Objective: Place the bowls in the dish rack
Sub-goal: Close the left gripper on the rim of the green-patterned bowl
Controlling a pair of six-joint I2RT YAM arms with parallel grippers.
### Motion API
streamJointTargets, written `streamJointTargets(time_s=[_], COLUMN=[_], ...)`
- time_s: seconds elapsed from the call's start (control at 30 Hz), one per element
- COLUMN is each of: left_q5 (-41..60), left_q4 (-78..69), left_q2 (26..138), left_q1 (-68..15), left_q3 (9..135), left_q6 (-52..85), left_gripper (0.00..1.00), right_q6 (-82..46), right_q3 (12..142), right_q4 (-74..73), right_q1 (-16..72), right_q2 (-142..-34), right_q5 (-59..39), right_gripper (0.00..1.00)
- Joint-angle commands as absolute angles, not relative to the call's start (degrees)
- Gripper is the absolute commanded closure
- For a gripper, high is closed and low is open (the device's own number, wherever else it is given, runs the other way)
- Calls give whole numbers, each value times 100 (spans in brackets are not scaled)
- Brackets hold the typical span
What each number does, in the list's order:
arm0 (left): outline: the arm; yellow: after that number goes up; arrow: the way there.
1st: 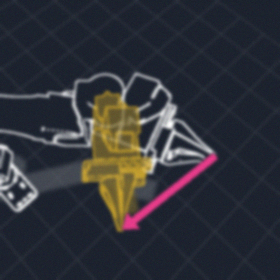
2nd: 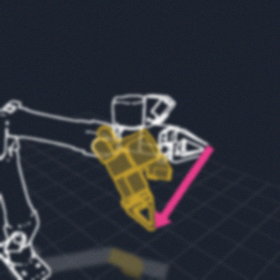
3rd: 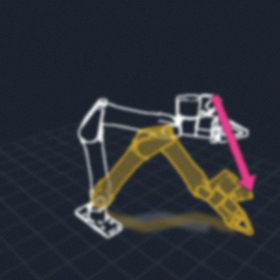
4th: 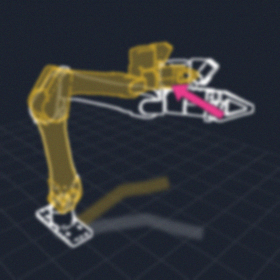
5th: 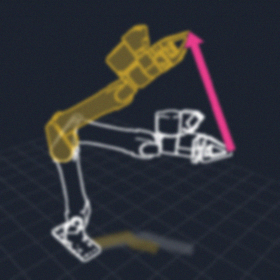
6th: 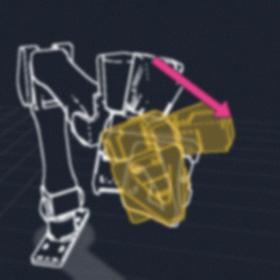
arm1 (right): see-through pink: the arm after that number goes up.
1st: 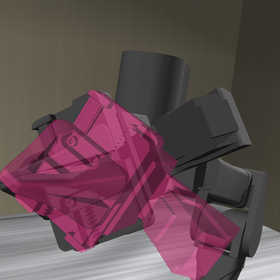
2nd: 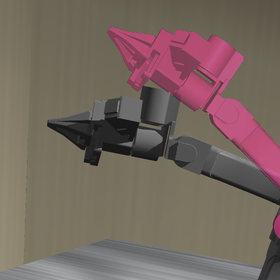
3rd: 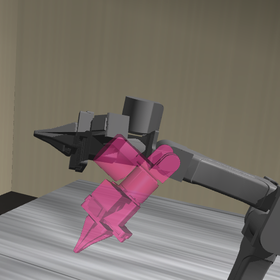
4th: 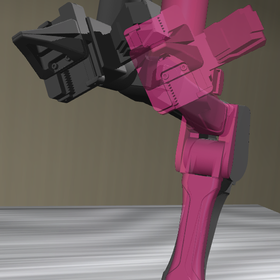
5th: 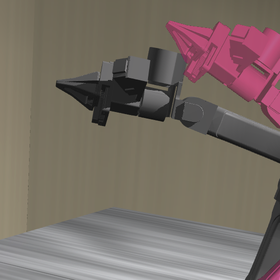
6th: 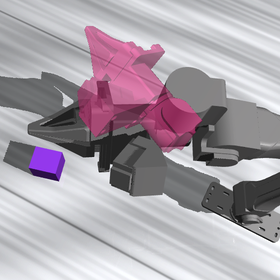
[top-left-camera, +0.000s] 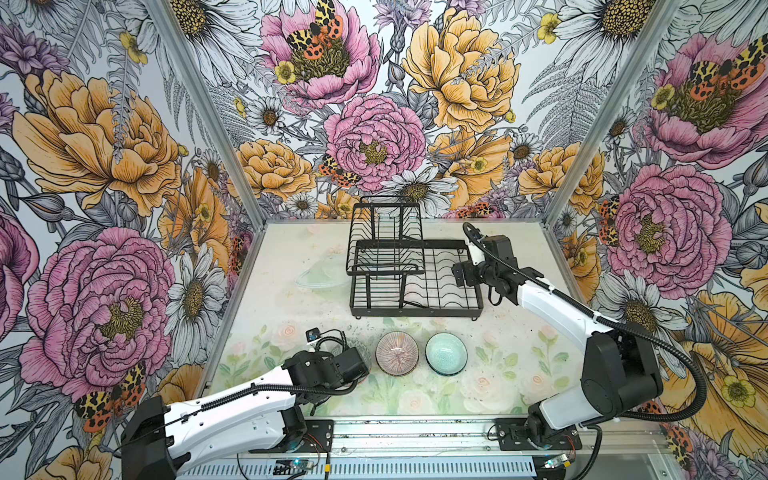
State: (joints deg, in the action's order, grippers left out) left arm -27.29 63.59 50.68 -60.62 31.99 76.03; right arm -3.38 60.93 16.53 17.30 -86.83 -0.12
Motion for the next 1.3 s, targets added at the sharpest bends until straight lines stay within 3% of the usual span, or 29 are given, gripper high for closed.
streamJointTargets(time_s=[0.0, 0.63, 1.07, 1.27], left_q5=[-2499, -2311, -2311, -2392], left_q4=[6398, 6740, 6747, 6859], left_q2=[5038, 4713, 4685, 4586], left_q1=[-6025, -5942, -5880, -5880], left_q3=[3287, 3349, 3401, 3458], left_q6=[7498, 7401, 7304, 7339], left_gripper=[87, 86, 100, 100], right_q6=[-315, -308, -307, -290], right_q3=[6152, 6249, 6214, 6196], right_q4=[1653, 1659, 1656, 1664], right_q1=[1775, 1799, 1813, 1813], right_q2=[-8745, -8870, -8877, -8833], right_q5=[-37, -160, -156, -152], right_gripper=[0, 1, 0, 0])
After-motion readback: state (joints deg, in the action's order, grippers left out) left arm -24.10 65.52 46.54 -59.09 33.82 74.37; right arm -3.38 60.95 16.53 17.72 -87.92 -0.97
